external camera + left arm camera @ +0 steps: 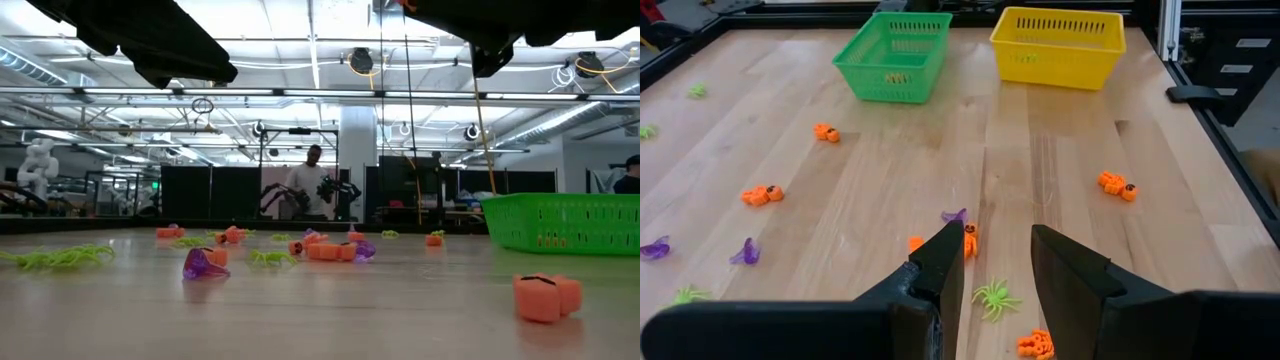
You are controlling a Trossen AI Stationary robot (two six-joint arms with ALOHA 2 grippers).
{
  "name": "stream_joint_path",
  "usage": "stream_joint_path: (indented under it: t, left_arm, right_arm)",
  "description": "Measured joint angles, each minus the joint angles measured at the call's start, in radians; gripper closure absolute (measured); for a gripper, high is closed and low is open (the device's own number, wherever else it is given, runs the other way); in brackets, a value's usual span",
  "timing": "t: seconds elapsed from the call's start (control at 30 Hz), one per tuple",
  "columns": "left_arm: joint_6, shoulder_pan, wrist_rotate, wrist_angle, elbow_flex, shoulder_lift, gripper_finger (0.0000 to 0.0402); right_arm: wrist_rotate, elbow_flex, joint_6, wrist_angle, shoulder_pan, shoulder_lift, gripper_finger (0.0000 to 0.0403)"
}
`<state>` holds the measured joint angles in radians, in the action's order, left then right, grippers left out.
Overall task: Sort Halloween decoration
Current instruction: Put the orange skeleton toy into the green bin
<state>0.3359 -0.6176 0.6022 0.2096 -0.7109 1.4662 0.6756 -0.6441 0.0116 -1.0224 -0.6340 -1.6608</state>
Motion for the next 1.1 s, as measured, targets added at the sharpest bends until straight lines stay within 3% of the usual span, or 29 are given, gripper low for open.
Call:
stream_joint_path:
  t: [0.17, 0.73, 1.1]
  left_arm:
    - [0.000, 0.000, 0.000, 0.000, 0.000, 0.000, 0.0285]
    - [-0.001, 0.000, 0.000, -0.001, 0.000, 0.000, 0.0285]
    - [-0.062, 0.002, 0.001, -0.001, 0.000, 0.000, 0.0285]
  right_arm:
    - [-0.001, 0.000, -0.087, 0.006, -0.002, 0.000, 0.0385]
    - [0.001, 0.000, -0.706, 0.002, -0.002, 0.000, 0.0385]
    - [0.002, 0.000, -0.702, 0.012, -0.002, 0.000, 0.0385]
